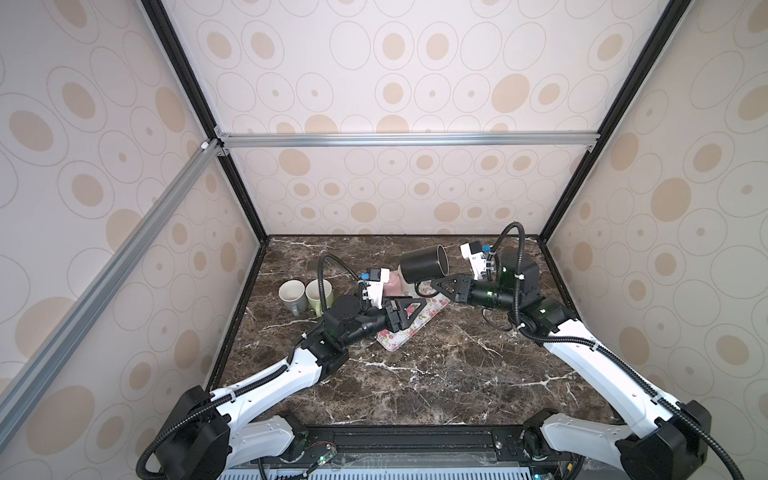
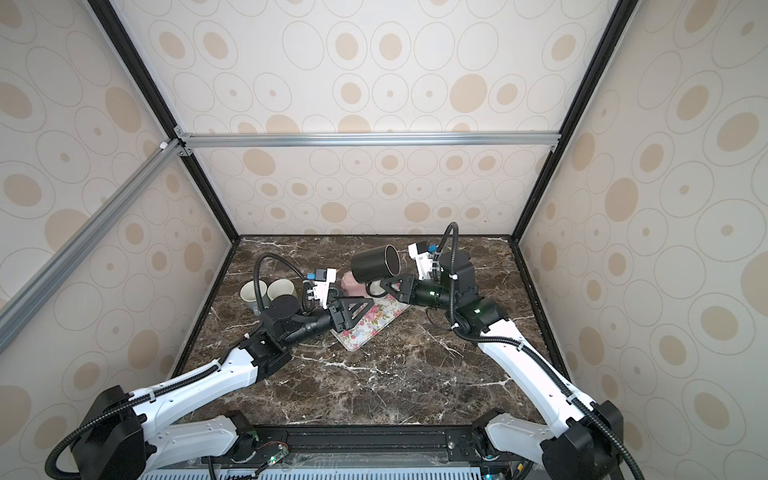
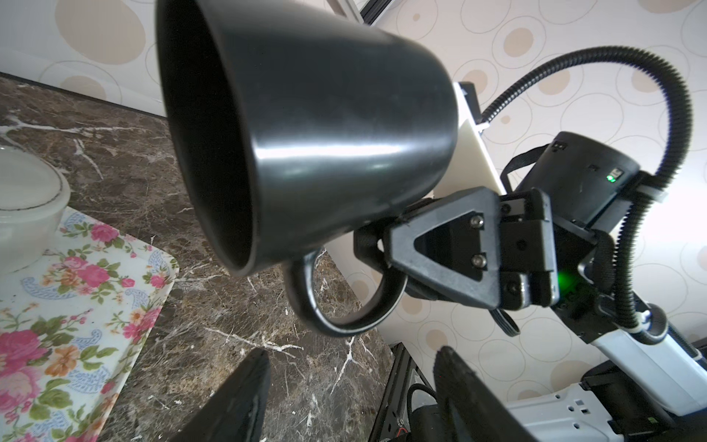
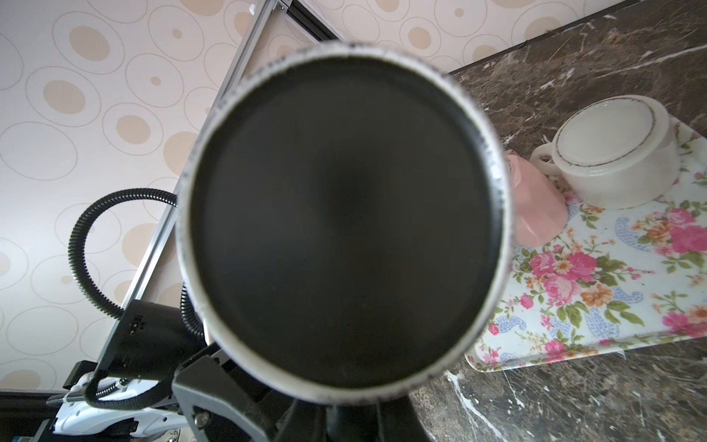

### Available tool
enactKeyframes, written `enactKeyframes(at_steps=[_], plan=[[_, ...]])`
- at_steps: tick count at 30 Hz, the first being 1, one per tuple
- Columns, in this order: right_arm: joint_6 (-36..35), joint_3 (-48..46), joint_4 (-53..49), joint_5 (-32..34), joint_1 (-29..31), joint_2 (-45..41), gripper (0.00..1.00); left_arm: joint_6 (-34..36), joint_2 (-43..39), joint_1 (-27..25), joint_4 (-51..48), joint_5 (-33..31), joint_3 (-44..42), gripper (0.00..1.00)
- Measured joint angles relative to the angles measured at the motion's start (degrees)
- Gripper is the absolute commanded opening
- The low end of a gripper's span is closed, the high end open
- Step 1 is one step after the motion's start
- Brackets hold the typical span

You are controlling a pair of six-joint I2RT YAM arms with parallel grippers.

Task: Turn the mug right side up
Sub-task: 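Grasp the black mug's side with the left gripper while the right holds it, then hold the black mug sideways between both grippers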

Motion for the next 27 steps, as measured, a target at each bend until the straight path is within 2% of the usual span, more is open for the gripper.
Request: enactKeyframes(at_steps=[12, 27], plan=[[0.39, -3.48, 2.25, -1.79, 0.00, -2.19, 0.00, 0.50, 2.56, 0.00, 0.72, 0.44, 1.42, 0.56], [1.77, -6.69, 6.88, -3.89, -0.04, -3.74, 0.00, -0.92, 4.52, 0.37, 4.96, 2.36, 1.57, 0.51]])
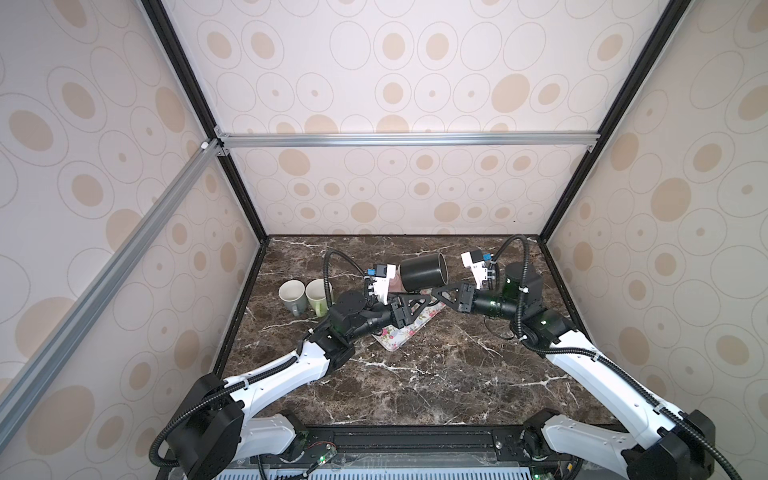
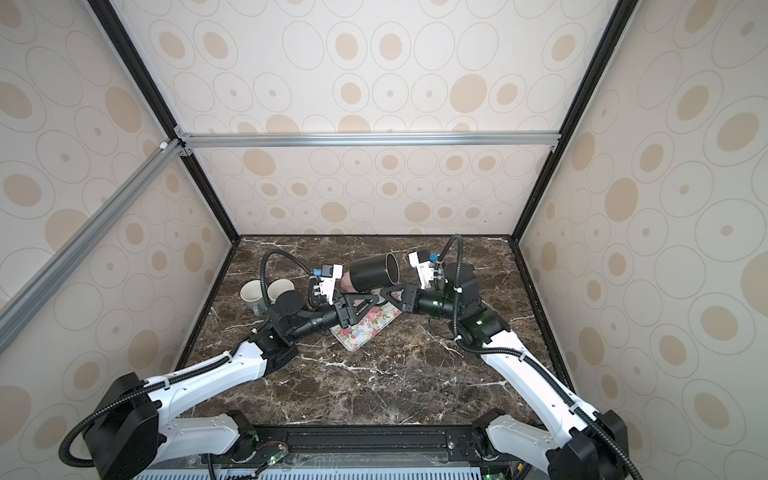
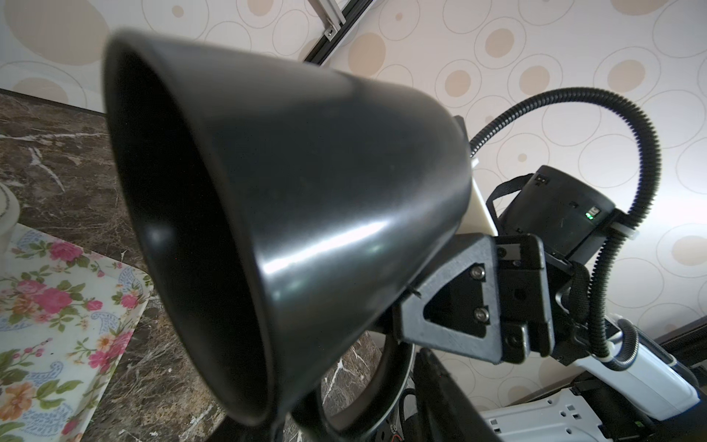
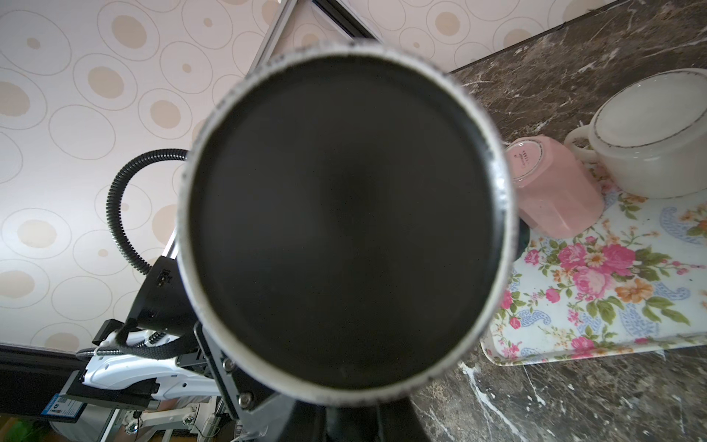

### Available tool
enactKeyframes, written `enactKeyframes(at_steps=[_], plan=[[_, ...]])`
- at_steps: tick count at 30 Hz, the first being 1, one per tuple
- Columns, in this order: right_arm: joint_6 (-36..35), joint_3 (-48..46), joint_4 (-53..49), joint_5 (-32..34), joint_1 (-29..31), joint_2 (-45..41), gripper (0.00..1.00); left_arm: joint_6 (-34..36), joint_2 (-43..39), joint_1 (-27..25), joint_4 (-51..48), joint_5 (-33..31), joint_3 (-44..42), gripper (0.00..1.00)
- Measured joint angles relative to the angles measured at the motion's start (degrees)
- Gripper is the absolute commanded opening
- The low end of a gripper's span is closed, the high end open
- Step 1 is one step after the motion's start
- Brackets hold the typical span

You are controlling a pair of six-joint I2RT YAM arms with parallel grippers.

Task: Turn the mug right side up
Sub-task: 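Hold the black mug sideways between both grippers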

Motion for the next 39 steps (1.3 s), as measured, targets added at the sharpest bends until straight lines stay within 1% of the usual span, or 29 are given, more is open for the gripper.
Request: enactKeyframes(at_steps=[2, 3, 9, 14, 23, 25, 30, 39], plan=[[0.07, -0.26, 0.79, -0.17, 0.00, 0.00, 0.00, -0.55, 0.02, 0.44, 0.37, 0.31, 0.00, 0.44], [0.11, -0.35, 1.16, -0.33, 0.00, 0.00, 0.00, -0.66, 0.13, 0.70, 0.50, 0.52, 0.00, 0.43], [0.13, -0.61, 1.81, -0.37, -0.02, 0.00, 0.00, -1.90, 0.83, 1.92, 1.68, 2.54, 0.00, 0.43], [0.11, -0.63, 2.36, -0.66, 0.00, 0.00, 0.00, -3.02, 0.83, 3.02, 2.45, 4.02, 0.00, 0.40], [0.57, -1.25, 5.05, -1.57, -0.22, 0.98, 0.00, -4.74, 1.22, 4.57, 3.48, 5.64, 0.00, 0.39], [0.68, -1.25, 4.98, -1.57, -0.28, 1.18, 0.00, -5.01, 1.62, 4.70, 3.69, 5.81, 0.00, 0.38], [0.92, -1.27, 5.01, -1.55, -0.33, 1.25, 0.00, -5.81, 2.51, 4.87, 4.52, 6.14, 0.07, 0.31], [0.92, -2.01, 5.84, -1.20, -0.28, 2.10, 0.00, -6.67, 3.96, 4.92, 4.66, 5.51, 0.17, 0.28]])
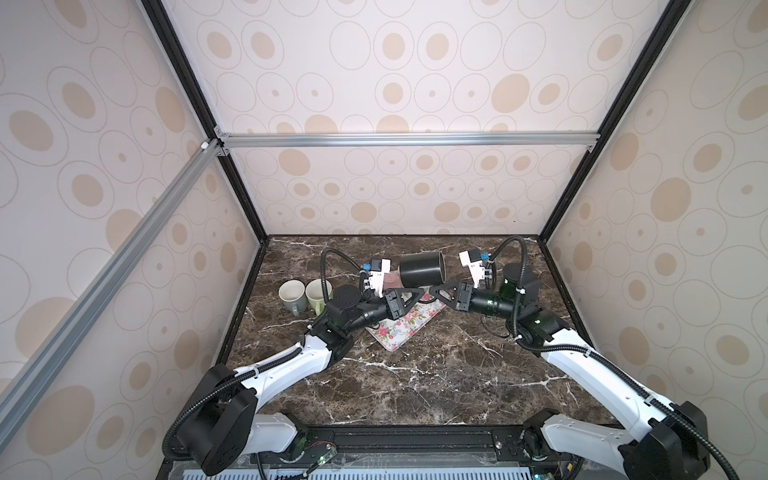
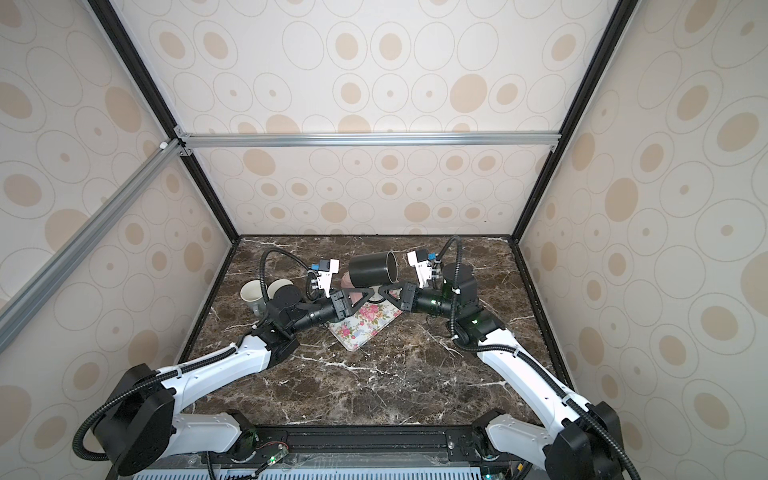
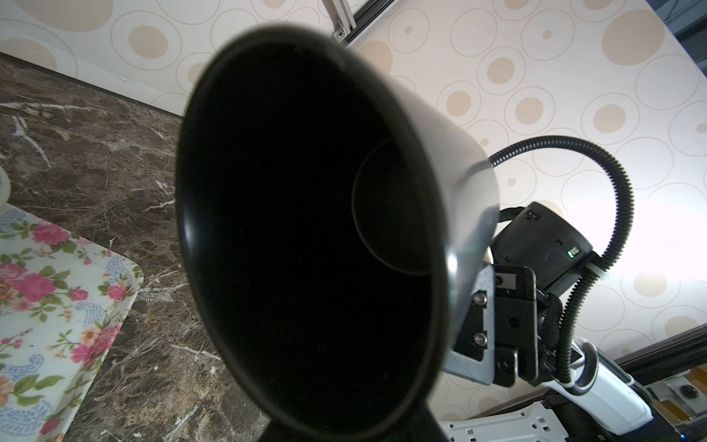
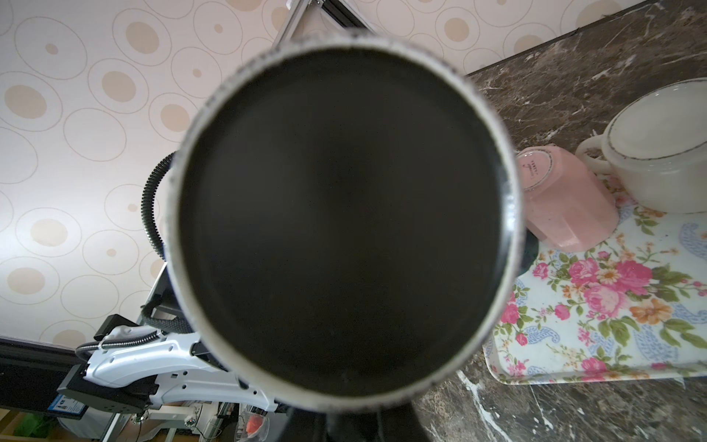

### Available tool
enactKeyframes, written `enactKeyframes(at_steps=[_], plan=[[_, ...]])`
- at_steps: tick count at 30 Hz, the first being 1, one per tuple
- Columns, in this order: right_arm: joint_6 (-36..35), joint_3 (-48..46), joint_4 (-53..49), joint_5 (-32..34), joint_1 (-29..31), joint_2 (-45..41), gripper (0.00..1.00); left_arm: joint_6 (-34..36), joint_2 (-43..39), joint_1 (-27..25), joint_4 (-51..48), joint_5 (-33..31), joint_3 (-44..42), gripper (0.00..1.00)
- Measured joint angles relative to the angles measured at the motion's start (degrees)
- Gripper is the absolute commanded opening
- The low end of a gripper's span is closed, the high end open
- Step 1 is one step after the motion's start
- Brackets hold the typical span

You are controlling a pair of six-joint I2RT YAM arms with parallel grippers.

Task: Turn the mug right side up
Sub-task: 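Hold the black mug sideways between both grippers, then rotate the black mug upright with the left gripper while the right releases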

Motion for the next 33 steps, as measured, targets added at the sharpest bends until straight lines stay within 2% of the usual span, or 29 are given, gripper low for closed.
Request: enactKeyframes(at_steps=[11, 13, 16, 18, 27, 31, 33], plan=[[-0.76, 0.00, 2.45, -0.20, 0.02, 0.76, 0.00, -2.38, 0.44, 0.22, 1.42, -0.39, 0.44, 0.19], [-1.05, 0.00, 2.86, -0.24, 0.02, 0.90, 0.00, -3.08, 0.55, 0.26, 2.05, -0.37, 0.44, 0.12], [-1.07, 0.00, 3.32, -0.07, 0.00, 1.18, 0.00, -3.58, 1.27, 0.39, 3.37, -0.26, 0.44, 0.09], [-1.09, 0.00, 3.48, 0.13, -0.04, 1.49, 0.00, -3.96, 1.84, 0.59, 4.11, -0.02, 0.44, 0.00], [-1.53, 0.00, 3.19, 0.74, -0.04, 2.29, 0.00, -3.54, 2.19, 0.74, 2.95, -0.15, 0.55, 0.00], [-1.73, 0.00, 2.84, 0.83, -0.02, 3.04, 0.11, -2.27, 1.44, 0.72, 0.17, -1.33, 0.57, 0.00], [-1.86, 0.00, 2.80, 0.81, 0.07, 3.39, 0.25, -1.38, 0.98, 0.68, -1.25, -2.38, 0.57, 0.00]])
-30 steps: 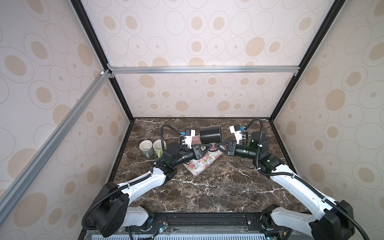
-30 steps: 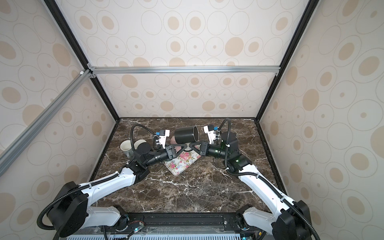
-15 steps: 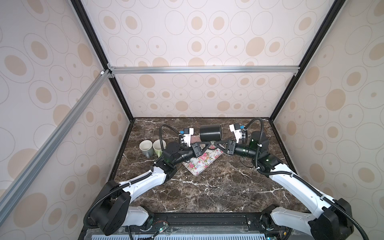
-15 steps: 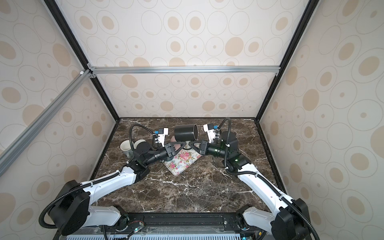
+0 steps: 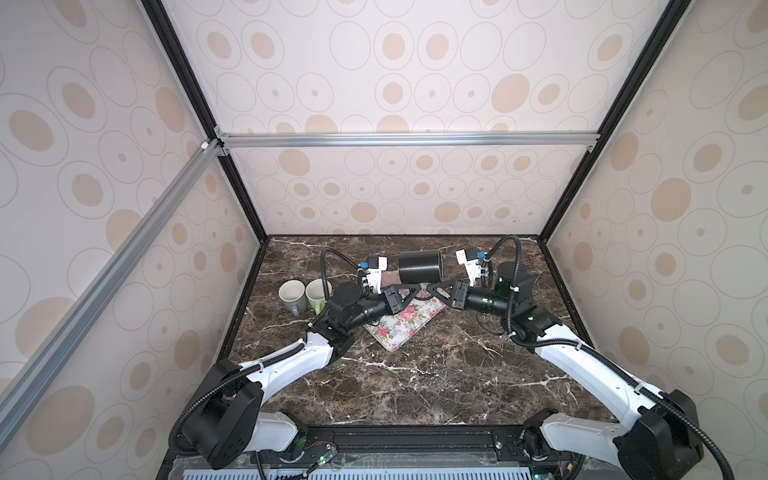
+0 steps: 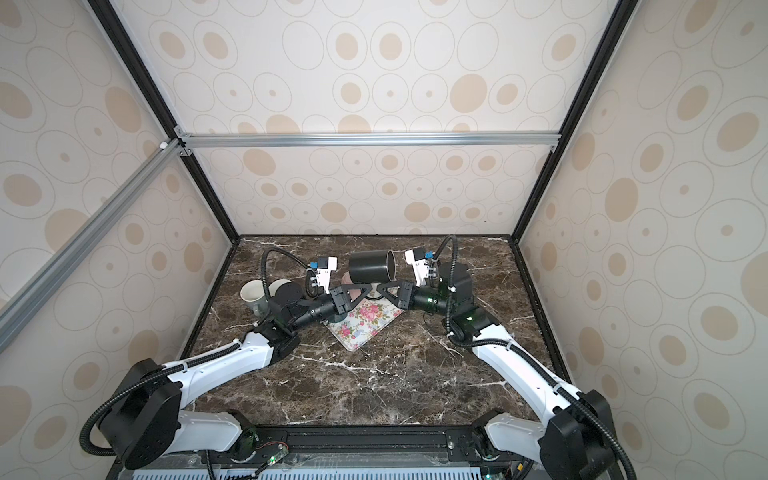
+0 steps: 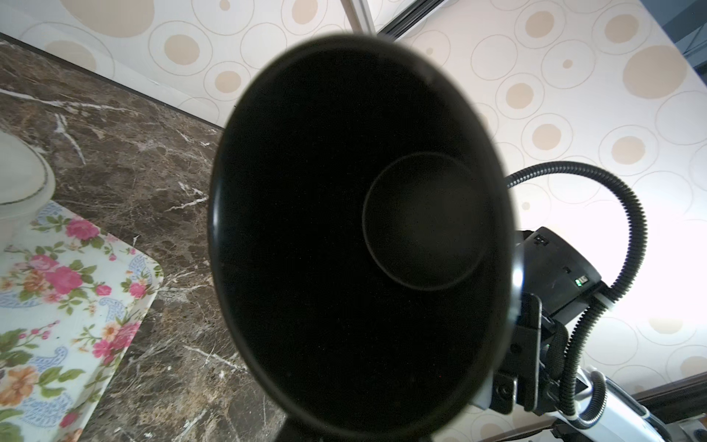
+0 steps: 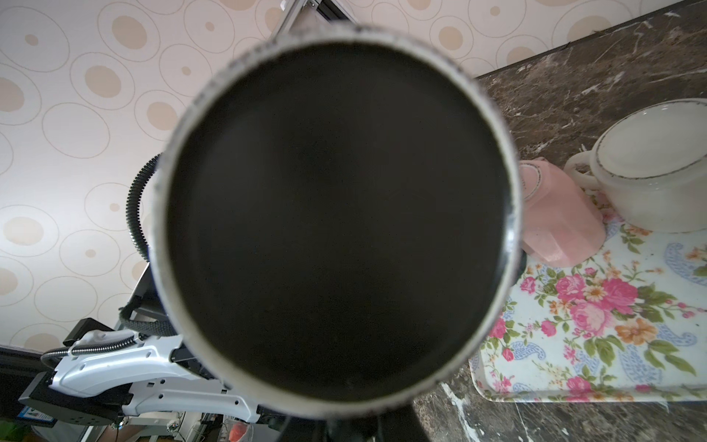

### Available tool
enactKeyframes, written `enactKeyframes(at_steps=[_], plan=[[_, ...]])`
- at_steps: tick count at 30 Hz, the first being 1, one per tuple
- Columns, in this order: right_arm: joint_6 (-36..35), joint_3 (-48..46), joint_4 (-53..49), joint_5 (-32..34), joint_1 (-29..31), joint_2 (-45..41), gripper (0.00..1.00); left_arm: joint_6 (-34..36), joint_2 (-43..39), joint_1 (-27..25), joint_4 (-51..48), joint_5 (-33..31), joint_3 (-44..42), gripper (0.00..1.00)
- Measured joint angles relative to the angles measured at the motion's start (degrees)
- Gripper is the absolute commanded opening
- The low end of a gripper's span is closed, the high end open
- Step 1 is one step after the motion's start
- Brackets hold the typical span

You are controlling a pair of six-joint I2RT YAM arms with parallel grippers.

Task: Turn the mug right side up
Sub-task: 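Rotate the black mug upright with the left gripper while the right releases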

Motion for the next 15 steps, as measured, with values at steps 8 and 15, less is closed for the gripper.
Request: enactKeyframes(at_steps=[8, 15], plan=[[2.38, -1.01, -0.15, -0.09, -0.15, 1.25, 0.76, 10.60, -0.61, -0.11, -11.58, -5.22, 2.08, 0.00], [1.16, -0.63, -2.25, 1.03, -0.98, 1.57, 0.81, 20.28, -0.24, 1.29, -24.79, -12.48, 3.91, 0.00]])
